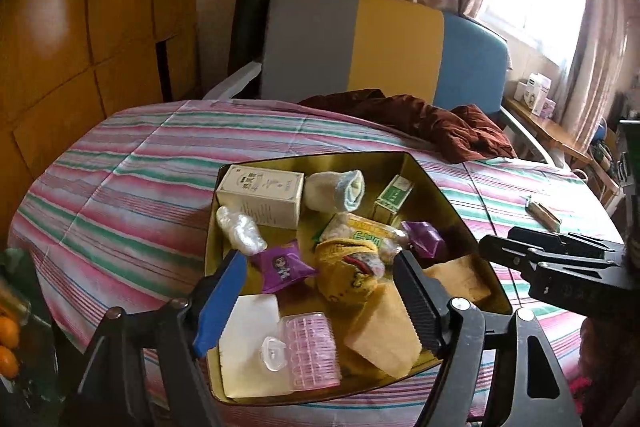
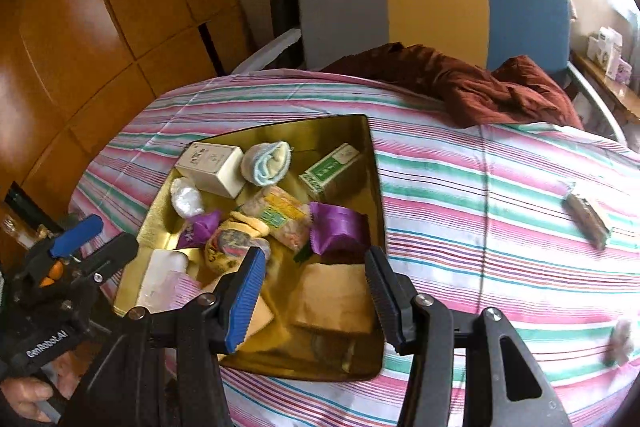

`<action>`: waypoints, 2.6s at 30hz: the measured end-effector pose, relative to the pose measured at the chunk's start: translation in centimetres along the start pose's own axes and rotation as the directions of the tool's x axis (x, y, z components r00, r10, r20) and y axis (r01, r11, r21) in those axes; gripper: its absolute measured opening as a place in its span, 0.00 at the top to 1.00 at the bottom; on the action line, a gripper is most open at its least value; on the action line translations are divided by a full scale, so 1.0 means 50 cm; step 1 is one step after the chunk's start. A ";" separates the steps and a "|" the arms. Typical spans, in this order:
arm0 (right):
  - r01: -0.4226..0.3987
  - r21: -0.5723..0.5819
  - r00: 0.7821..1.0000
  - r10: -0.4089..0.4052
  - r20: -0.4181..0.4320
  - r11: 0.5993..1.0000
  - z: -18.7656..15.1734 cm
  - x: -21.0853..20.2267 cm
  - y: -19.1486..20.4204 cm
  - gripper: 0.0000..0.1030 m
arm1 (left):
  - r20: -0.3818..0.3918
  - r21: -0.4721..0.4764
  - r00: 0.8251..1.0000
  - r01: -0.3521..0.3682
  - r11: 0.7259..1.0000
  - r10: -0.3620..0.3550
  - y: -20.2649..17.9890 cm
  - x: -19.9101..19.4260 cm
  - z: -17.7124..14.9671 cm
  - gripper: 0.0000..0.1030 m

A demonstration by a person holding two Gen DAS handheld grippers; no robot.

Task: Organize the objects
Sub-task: 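Move both tools back toward the white bundle and cracker snack bar, then grasp the white plastic bundle with right tool while left tool grasps cracker snack bar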

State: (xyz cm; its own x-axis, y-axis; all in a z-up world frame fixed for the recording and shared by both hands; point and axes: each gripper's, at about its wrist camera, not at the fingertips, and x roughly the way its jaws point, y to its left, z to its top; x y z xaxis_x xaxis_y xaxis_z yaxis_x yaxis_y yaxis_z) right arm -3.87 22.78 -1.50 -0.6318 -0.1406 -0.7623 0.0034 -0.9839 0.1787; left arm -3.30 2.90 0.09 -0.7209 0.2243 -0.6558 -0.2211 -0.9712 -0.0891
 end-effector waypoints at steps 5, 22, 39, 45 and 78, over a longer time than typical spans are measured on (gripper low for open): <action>0.012 0.033 1.000 -0.012 -0.001 0.999 -0.017 -0.012 -0.028 0.49 | 0.014 0.033 1.000 0.017 0.999 -0.018 -0.026 -0.010 0.006 0.23; 0.082 0.154 0.997 -0.082 -0.007 0.985 -0.068 -0.052 -0.138 0.49 | -0.007 0.154 0.996 0.090 0.984 -0.090 -0.138 0.004 0.011 0.23; 0.208 0.269 0.978 -0.200 -0.056 0.941 -0.107 -0.102 -0.279 0.49 | -0.050 0.247 0.985 0.174 0.953 -0.167 -0.235 0.024 0.004 0.22; 0.283 0.338 0.959 -0.268 -0.092 0.898 -0.119 -0.153 -0.384 0.47 | -0.073 0.260 0.979 0.203 0.944 -0.190 -0.256 0.034 -0.003 0.22; 0.399 0.576 0.914 -0.262 -0.309 0.713 -0.210 -0.127 -0.719 0.63 | -0.156 0.354 0.951 0.305 0.884 -0.266 -0.424 0.103 0.018 0.21</action>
State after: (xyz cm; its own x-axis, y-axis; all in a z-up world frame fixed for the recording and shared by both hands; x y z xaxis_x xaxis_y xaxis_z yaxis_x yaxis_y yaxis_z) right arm 8.18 57.87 -9.62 -0.3393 0.0948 -0.9359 -0.6961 -0.6944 0.1821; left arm -2.91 24.69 -0.72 -0.5247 0.4590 -0.7169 -0.6479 -0.7616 -0.0134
